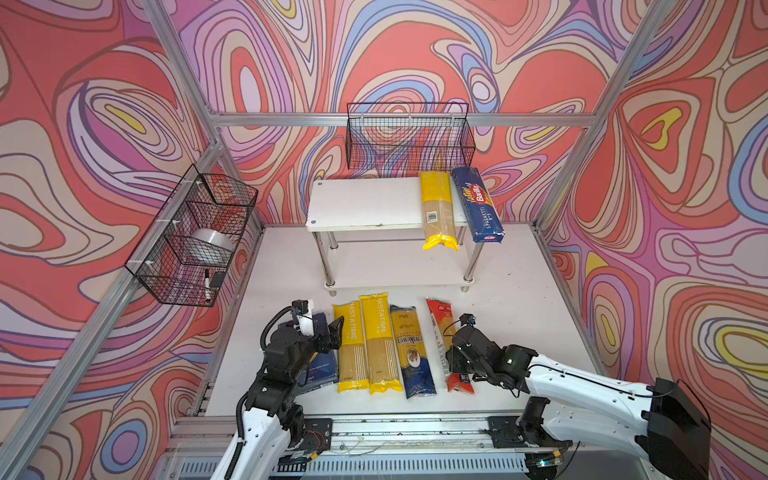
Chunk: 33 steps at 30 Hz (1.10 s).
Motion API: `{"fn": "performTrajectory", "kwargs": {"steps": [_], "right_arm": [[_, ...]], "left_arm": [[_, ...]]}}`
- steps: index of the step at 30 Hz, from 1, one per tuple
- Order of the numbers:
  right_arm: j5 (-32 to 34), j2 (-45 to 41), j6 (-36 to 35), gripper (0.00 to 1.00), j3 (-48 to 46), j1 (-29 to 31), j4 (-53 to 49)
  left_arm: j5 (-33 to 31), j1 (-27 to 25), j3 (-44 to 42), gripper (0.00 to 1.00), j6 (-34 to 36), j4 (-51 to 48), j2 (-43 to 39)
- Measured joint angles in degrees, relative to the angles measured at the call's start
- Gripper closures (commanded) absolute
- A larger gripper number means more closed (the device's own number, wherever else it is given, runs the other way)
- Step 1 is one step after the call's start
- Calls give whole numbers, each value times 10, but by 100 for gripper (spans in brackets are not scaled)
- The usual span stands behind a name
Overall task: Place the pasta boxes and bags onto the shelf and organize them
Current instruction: 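Lift the red-and-yellow bag with the right gripper, tilting it upright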
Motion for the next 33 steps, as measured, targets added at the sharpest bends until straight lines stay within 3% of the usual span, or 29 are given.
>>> {"fn": "performTrajectory", "kwargs": {"steps": [9,16,24,33], "right_arm": [[-34,-26,-38,83,54,20,-3],[-37,-14,-64,83,115,96,-11],[14,19,-81,83,229,171,-43],[63,43,-89,82,288,177,-77]], "left_arm": [[0,0,0,0,0,0,0],[2,0,0,0,0,0,0],[2,0,0,0,0,0,1],[2,0,0,0,0,0,1]]}}
